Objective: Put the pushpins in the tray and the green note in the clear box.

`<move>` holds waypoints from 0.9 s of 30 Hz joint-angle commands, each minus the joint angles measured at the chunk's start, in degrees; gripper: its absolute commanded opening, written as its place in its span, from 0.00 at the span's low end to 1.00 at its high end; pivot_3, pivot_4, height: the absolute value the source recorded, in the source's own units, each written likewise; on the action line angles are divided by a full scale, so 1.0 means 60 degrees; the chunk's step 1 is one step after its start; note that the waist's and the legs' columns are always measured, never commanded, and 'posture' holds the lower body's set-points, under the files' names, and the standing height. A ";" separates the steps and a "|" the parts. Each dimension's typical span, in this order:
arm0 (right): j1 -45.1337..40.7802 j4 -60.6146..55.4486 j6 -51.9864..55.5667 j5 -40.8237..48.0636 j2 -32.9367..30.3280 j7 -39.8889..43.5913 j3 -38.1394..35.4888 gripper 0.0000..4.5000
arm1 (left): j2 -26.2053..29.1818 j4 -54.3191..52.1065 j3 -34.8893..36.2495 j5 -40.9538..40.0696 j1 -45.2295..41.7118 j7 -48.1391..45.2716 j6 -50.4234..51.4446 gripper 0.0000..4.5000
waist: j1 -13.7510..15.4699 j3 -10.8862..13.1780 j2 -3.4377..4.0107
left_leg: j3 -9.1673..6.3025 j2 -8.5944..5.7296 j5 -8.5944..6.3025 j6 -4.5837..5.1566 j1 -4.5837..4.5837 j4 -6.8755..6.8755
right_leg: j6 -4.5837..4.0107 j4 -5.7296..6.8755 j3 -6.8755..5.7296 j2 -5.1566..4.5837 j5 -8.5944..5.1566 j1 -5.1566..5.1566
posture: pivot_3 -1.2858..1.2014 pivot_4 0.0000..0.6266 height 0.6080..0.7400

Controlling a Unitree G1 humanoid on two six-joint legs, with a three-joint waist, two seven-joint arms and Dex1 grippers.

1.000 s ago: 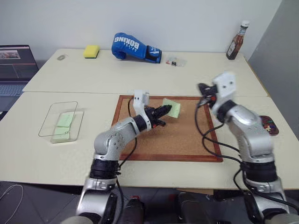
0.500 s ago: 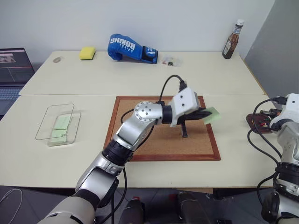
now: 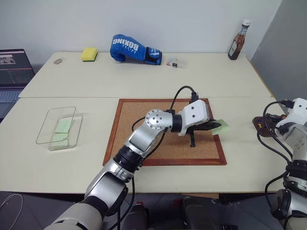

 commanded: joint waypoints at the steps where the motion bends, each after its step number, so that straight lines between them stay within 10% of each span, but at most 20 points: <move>1: -0.0129 0.0068 -0.0464 0.0061 -0.0237 -0.0024 -0.0047 0.31 | -0.0202 -0.0124 0.0322 -0.0033 -0.0291 0.0146 0.0025 0.00 | 0.0003 0.0000 0.0000 | 0.0001 0.0000 0.0000 0.0000 0.0000 0.0001 | 0.0000 0.0000 0.0000 0.0000 0.0000 0.0000 | 0.52 0.24 1.00; 15: 0.0202 0.0053 -0.1289 -0.0202 -0.0276 -0.0096 0.0277 0.98 | -0.0358 -0.0235 0.0464 -0.0071 -0.0348 0.0049 0.0379 0.00 | 0.0003 0.0000 0.0001 | 0.0001 -0.0001 0.0000 0.0000 -0.0001 0.0002 | 0.0001 -0.0001 0.0000 0.0001 0.0001 0.0000 | 0.52 0.24 1.00; 27: 0.0452 0.0524 -0.2673 -0.0884 -0.0417 -0.0512 0.0717 0.99 | -0.0342 -0.0359 0.0489 -0.0019 -0.0286 -0.0012 0.0493 0.00 | 0.0001 0.0000 0.0001 | 0.0002 -0.0001 0.0000 0.0000 0.0000 0.0002 | 0.0001 -0.0001 0.0001 0.0000 0.0000 0.0000 | 0.52 0.24 1.00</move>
